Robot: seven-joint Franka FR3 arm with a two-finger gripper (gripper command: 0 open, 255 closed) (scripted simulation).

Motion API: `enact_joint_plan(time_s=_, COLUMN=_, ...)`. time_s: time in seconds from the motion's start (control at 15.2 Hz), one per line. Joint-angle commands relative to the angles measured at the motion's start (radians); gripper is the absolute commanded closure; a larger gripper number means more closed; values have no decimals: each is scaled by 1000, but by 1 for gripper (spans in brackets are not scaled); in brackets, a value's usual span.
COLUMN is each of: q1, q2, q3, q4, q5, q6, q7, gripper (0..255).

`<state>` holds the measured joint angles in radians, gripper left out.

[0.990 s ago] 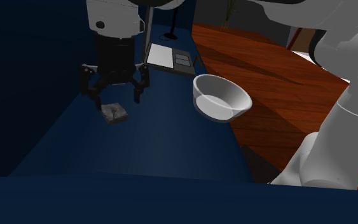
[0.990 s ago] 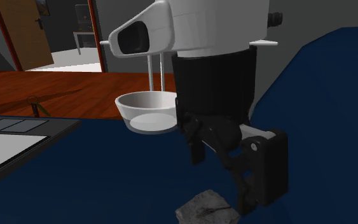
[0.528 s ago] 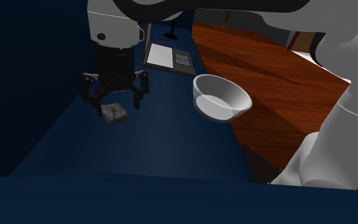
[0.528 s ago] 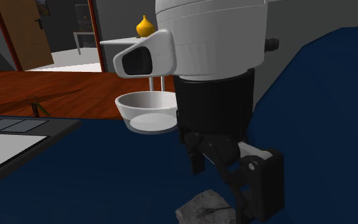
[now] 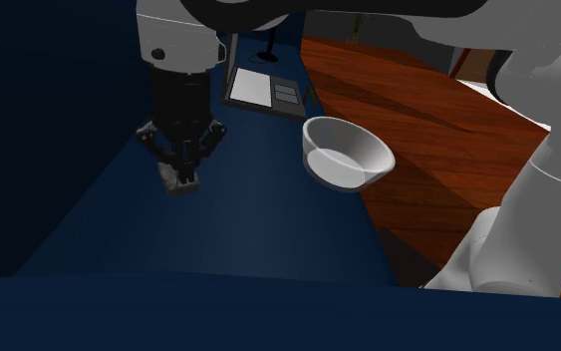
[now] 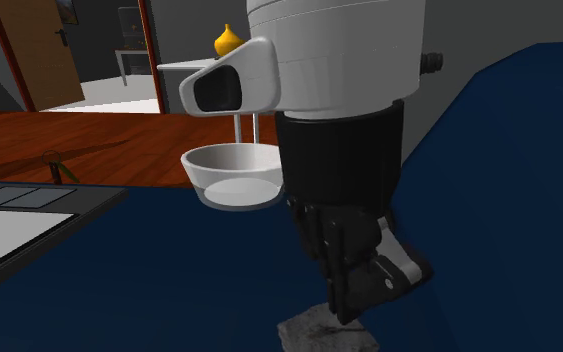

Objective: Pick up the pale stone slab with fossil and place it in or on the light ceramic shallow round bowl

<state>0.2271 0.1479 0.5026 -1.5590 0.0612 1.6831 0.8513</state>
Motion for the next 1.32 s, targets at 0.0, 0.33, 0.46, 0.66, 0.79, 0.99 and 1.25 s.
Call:
enact_joint_plan(time_s=0.0, q1=-1, q2=3, q3=-2, q4=-1, q5=-2, q6=-2, q7=0, gripper=255)
enact_joint_plan(time_s=0.33, q1=0, q2=4, q3=-1, q4=3, q5=-2, q6=-1, q7=1, gripper=0)
enact_joint_plan(time_s=0.46, q1=73, q2=15, q3=7, q4=35, q5=-244, q6=36, q7=116, gripper=0)
enact_joint_plan(time_s=0.66, q1=71, q2=13, q3=3, q4=-7, q5=-243, q6=77, q7=116, gripper=0)
enact_joint_plan(time_s=0.79, q1=69, q2=13, q3=1, q4=-34, q5=-244, q6=104, q7=117, gripper=0)
enact_joint_plan(time_s=0.99, q1=66, q2=14, q3=-1, q4=-66, q5=-245, q6=138, q7=119, gripper=0)
enact_joint_plan(time_s=1.25, q1=66, q2=14, q3=-1, q4=-66, q5=-245, q6=138, q7=119, gripper=0)
